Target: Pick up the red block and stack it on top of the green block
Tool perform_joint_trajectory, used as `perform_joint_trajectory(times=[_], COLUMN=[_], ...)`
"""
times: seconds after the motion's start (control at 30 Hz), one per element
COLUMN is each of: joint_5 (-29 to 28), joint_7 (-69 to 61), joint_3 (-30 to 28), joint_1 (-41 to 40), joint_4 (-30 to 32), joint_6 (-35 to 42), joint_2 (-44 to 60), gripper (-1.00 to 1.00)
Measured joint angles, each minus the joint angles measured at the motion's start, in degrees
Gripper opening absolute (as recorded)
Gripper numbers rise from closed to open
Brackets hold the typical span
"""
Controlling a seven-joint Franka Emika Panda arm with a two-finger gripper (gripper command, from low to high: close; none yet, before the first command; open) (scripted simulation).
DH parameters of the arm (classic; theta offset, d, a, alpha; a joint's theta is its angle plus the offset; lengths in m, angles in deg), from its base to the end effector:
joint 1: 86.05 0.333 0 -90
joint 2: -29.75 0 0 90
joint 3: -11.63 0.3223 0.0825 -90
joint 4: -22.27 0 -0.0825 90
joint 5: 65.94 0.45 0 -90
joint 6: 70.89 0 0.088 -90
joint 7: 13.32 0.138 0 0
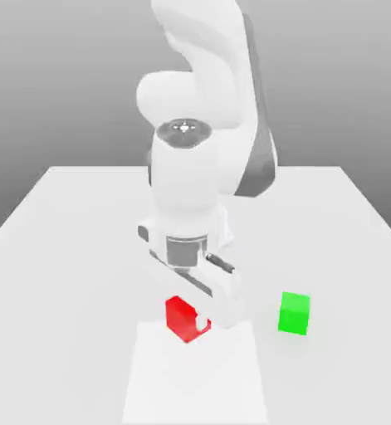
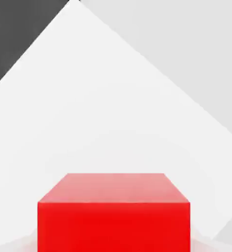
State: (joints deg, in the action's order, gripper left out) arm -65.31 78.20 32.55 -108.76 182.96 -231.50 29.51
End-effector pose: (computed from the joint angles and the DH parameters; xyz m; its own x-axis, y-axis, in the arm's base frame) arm 0.3976 -0.0132 0.1213 -0.0681 -0.9977 -0.0022 -0.9977 0.0681 -0.0025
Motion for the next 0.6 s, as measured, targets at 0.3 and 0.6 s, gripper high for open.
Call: perform_joint_trajectory(times=[0.3,0.6], joint_5=[12.52,18.86], joint_7=[7.5,14.66], joint_3=[8.99,15.43], joint_1=[14.04,22.97], joint_4=[3.56,5.72], joint_6=[5.14,6.04], joint_2=[-8.35,-13.24], gripper=[-1.0,-1.0])
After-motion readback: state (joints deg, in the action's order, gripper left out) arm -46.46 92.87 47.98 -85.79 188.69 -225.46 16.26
